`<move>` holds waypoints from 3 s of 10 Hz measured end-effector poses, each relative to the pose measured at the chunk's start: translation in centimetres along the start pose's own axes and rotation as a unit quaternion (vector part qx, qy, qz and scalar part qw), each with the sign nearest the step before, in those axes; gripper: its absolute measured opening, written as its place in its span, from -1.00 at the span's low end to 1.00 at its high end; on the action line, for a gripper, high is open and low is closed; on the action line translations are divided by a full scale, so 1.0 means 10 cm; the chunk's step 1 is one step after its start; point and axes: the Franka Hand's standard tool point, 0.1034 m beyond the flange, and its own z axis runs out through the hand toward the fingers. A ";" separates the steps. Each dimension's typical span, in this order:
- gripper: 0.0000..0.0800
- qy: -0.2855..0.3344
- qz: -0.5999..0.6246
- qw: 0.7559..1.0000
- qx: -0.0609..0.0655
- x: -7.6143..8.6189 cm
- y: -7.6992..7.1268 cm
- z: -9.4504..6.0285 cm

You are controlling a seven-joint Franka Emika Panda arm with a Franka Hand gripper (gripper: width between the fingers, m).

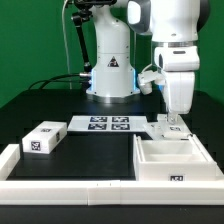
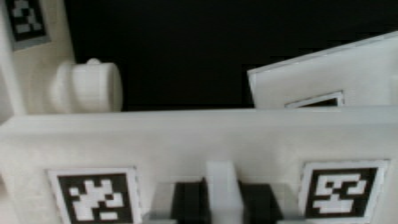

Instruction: Assemble cabinet

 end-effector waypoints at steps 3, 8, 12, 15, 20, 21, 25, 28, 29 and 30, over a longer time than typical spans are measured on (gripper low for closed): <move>-0.83 0.000 0.006 1.000 0.000 0.02 0.00 0.00; -0.83 0.000 0.008 1.000 0.001 0.01 0.00 0.00; -0.83 0.002 0.016 1.000 0.002 0.04 0.20 0.02; -0.83 0.003 0.020 1.000 -0.002 0.03 0.28 0.02; -0.83 0.007 0.017 1.000 -0.008 0.02 0.37 0.03; -0.83 0.008 0.021 1.000 -0.011 0.01 0.49 0.03; -0.83 0.011 0.029 0.999 -0.019 -0.02 0.88 0.02; -0.83 0.012 0.028 0.999 -0.020 -0.02 1.07 0.02; -0.83 0.012 0.025 0.999 -0.019 -0.02 1.12 0.03; -0.83 0.012 0.024 0.999 -0.018 -0.02 1.18 0.03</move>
Offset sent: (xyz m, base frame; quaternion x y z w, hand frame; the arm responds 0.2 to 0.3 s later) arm 0.0102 0.0060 0.0011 -0.0062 -0.0062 0.0057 0.9999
